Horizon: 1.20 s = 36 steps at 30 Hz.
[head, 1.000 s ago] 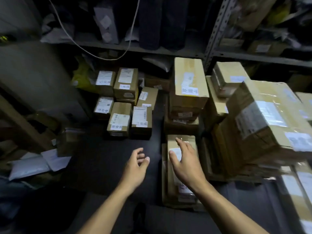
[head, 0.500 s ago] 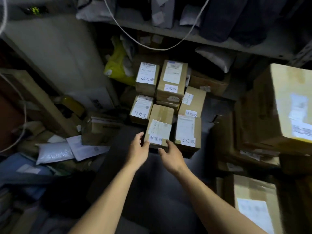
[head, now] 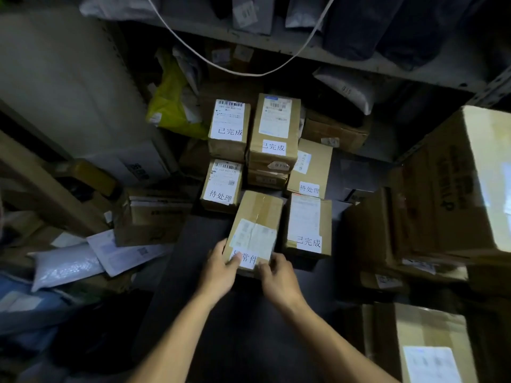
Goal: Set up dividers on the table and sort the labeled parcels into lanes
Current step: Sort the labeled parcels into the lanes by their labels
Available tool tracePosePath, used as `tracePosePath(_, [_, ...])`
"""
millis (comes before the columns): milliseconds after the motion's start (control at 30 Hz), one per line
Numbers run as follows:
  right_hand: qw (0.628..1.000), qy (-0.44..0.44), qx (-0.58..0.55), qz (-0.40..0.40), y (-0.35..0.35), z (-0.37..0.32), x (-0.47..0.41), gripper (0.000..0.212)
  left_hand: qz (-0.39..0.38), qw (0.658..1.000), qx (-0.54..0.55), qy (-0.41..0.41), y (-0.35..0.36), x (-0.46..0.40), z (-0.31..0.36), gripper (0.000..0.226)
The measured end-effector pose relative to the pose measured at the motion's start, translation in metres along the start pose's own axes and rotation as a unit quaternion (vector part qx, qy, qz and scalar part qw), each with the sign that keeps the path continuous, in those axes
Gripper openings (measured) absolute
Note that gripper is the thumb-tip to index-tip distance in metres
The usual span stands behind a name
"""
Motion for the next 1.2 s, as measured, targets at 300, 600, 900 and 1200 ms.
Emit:
tracePosePath(300, [0.989,-0.112,-0.084,0.048,-0.064,-0.013,0.075,0.026,0.035,0.992,0.063,0.103,-0.012,0.088,0.061,0.034])
tracePosePath(600, [0.975,-0.186,-0.028,0.116,-0.250,-0.066,0.161,0.027,-0.020,0.946,0.190,0.260,0.036,0.185,0.227,0.034])
tracePosePath(900, [0.953,-0.200,0.163,0.157,-0.448,-0.078,0.251,0.022,-0.050,0.912,0.247,0.324,0.148,0.285,0.361,0.015])
tracePosePath(1200, [0.959,-0.138,0.119,0.219,-0.623,0.064,0.299,0.019,-0.158,0.919,0.110,0.343,0.340,0.356,0.423,0.024])
Point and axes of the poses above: each hand's wrist, its own x-axis away from the middle knuckle, its own y-axis out of the palm, z = x × y, the point moved 6 cm from there along -x, towards the middle knuckle, and after that the axes turned 15 degrees about x, right-handed, at the moved point
